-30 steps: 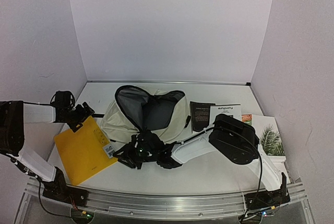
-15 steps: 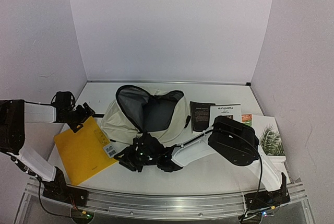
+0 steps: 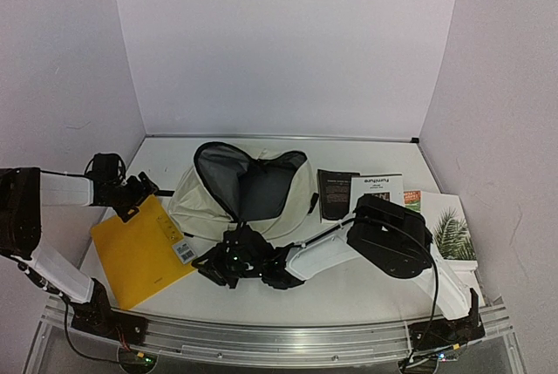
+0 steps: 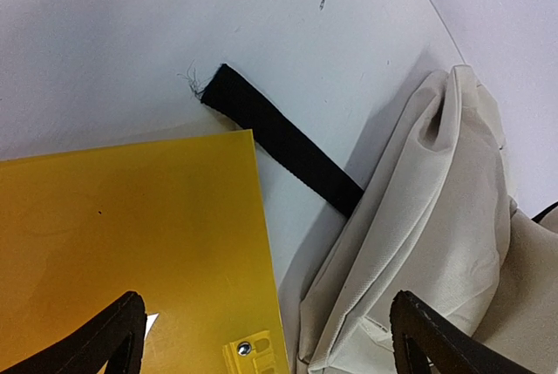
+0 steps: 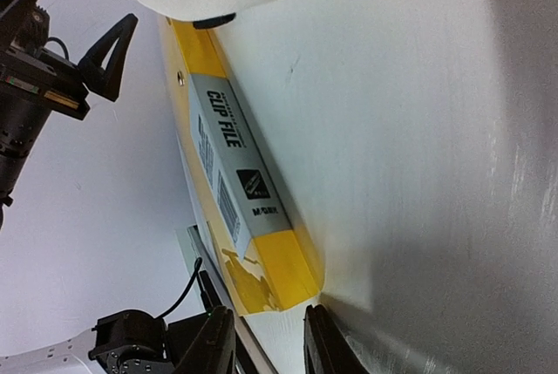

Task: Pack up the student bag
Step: Pick up the stationery from the center of the board.

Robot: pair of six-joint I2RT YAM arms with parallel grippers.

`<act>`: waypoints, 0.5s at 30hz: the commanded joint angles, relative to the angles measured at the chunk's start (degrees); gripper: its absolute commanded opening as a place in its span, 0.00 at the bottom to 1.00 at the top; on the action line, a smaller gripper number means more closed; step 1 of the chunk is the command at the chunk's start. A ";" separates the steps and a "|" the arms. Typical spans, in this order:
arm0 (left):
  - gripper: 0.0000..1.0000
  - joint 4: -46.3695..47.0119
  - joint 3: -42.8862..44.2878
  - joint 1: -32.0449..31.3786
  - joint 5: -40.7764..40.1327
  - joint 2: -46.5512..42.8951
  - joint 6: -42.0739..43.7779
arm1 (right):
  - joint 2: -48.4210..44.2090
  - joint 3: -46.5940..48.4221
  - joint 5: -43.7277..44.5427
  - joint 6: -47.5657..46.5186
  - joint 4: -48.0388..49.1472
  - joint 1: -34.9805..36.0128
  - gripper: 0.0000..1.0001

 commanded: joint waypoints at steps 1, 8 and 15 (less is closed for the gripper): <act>0.97 1.91 -0.37 0.05 0.32 -2.07 0.28 | 0.84 2.62 3.46 1.12 2.85 0.32 0.26; 0.97 1.73 -0.47 0.05 0.33 -2.58 0.32 | 3.18 6.50 3.57 1.14 3.40 0.36 0.24; 0.97 0.65 -0.46 0.04 0.28 -4.30 0.42 | 2.54 7.77 4.93 -1.42 3.97 0.34 0.04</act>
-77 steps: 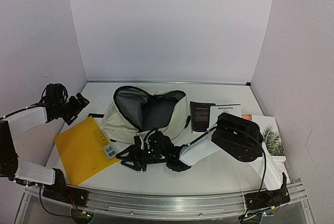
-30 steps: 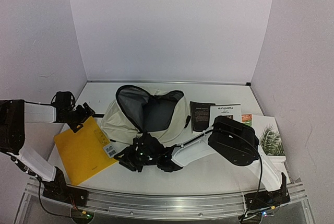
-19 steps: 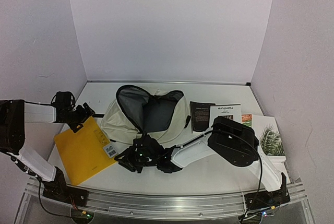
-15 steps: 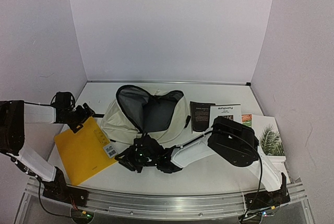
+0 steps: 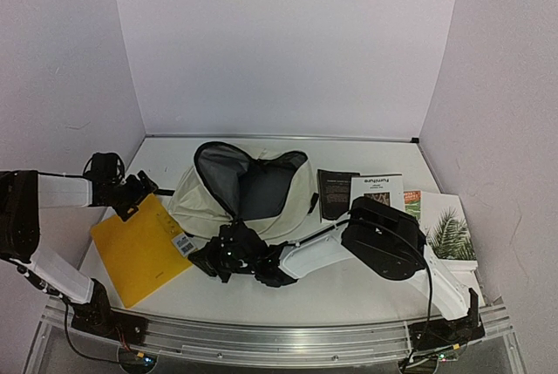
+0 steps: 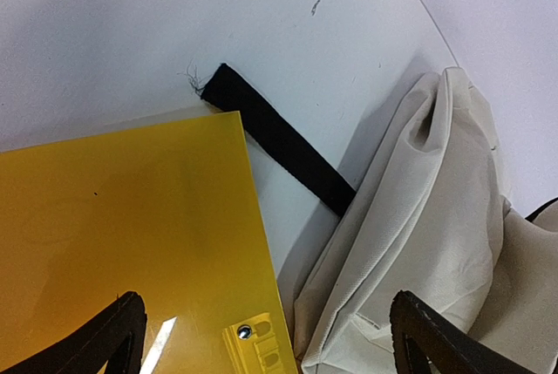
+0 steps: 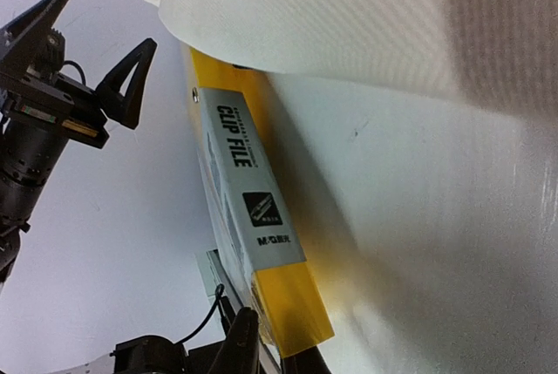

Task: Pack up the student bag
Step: Pick up the stationery from the center of the board, then place the stationery in the student bag.

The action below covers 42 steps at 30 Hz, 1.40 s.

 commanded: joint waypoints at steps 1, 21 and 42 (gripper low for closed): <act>0.97 -0.01 -0.12 0.04 0.22 -3.81 0.51 | -1.23 2.34 2.77 -3.30 3.37 0.40 0.01; 0.98 -19.60 13.83 0.05 10.86 -25.08 14.61 | -28.76 -0.15 6.75 -43.33 -23.73 1.10 0.00; 0.96 -29.72 34.35 -18.65 33.70 -12.87 39.30 | -40.70 18.77 -27.23 -82.46 -69.06 -20.64 0.00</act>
